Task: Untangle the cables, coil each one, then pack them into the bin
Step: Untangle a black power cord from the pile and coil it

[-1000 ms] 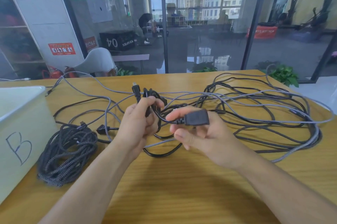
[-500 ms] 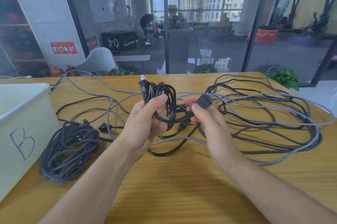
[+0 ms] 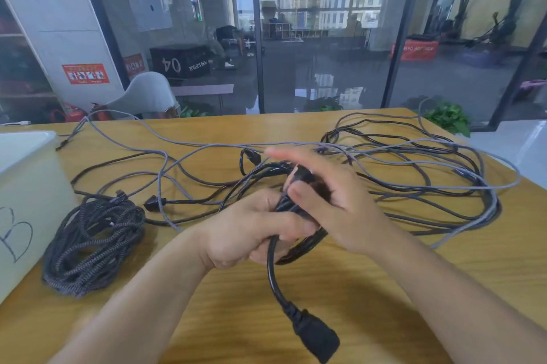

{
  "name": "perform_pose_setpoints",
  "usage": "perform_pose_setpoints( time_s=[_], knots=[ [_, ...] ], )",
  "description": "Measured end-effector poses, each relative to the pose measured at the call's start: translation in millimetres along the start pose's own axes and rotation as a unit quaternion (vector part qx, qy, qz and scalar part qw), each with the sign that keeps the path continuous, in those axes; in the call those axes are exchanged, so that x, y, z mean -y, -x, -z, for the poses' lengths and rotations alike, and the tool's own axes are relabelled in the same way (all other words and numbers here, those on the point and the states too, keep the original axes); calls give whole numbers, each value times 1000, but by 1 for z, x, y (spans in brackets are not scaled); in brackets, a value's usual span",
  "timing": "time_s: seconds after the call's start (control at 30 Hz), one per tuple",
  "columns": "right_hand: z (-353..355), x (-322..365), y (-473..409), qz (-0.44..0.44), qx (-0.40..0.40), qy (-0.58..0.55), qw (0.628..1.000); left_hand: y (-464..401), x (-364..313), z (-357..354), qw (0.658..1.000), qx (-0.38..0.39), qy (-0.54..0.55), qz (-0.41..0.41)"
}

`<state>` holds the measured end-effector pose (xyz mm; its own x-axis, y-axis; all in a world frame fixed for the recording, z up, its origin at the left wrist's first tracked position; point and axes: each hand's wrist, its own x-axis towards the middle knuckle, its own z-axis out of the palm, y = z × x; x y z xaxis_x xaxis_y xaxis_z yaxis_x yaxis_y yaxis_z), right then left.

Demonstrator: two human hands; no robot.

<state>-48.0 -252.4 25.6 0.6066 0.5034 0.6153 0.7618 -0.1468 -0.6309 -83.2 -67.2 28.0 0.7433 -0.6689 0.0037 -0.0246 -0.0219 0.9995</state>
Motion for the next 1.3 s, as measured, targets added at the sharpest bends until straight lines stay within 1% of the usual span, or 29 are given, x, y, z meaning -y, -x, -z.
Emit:
perform_pose_setpoints(
  time_s=[0.03,0.1,0.17,0.2,0.23,0.3,0.33,0.43,0.5,0.53,0.57,0.7,0.77,0.83,0.9,1.03,1.07,1.1,1.13,1.17,1.2,1.23,1.27,1.3],
  knots=[
    [-3,1,0,2,-12,21,1000,-1,-1,-1,1000,-13,-18,2],
    [-8,0,-1,-9,-62,46,997,-3,-5,-3,994,-78,-78,-7],
    [-11,0,-4,-35,-104,54,993,-5,-6,-3,977,-156,-143,-28],
    [-11,0,-6,-48,-116,48,991,-6,-7,-3,968,-183,-165,-45],
    [-10,0,-8,-60,-121,42,990,-6,-7,-3,962,-196,-181,-63],
    [-7,-4,-8,-82,-119,21,989,-8,-7,-4,955,-195,-204,-91],
    [-5,-5,-8,-89,-114,6,989,-9,-5,-3,956,-187,-204,-95],
    [-5,-8,-6,-102,-98,-70,988,-10,0,-6,967,-176,-156,-96],
    [-6,-8,-7,-128,-101,-142,976,-11,2,-6,967,-187,-140,-103],
    [-6,-9,-7,-133,-109,-157,973,-11,4,-7,965,-193,-139,-107],
    [-6,-9,-8,-128,-120,-146,974,-12,4,-8,965,-197,-134,-112],
    [-2,-7,-10,-86,-169,-43,981,-17,8,-13,968,-188,-101,-130],
    [-1,-9,-9,-85,-170,-48,981,-18,8,-14,967,-184,-107,-138],
    [-1,-12,-7,-92,-147,-80,982,-16,9,-13,963,-193,-128,-140],
    [-1,-14,-7,-103,-129,-84,983,-16,12,-8,954,-226,-135,-144],
    [7,-12,-7,-110,-172,-27,979,-15,11,7,917,-349,-121,-150],
    [11,-11,-5,-112,-156,-13,981,-13,10,12,909,-374,-103,-152],
    [14,-11,-5,-129,-115,-11,985,-11,9,17,903,-391,-81,-158],
    [16,-9,-4,-159,-50,-16,986,-10,9,21,898,-403,-62,-166],
    [16,-8,-3,-188,33,-16,981,-9,8,23,893,-413,-52,-172],
    [14,-5,-2,-206,117,-11,972,-8,8,25,889,-420,-50,-173],
    [10,-1,-1,-212,183,-16,960,-8,8,25,888,-424,-53,-172],
    [6,1,1,-208,223,-36,952,-9,8,24,888,-425,-53,-170],
    [2,3,1,-200,230,-65,950,-9,8,24,888,-425,-48,-169]
  ],
)
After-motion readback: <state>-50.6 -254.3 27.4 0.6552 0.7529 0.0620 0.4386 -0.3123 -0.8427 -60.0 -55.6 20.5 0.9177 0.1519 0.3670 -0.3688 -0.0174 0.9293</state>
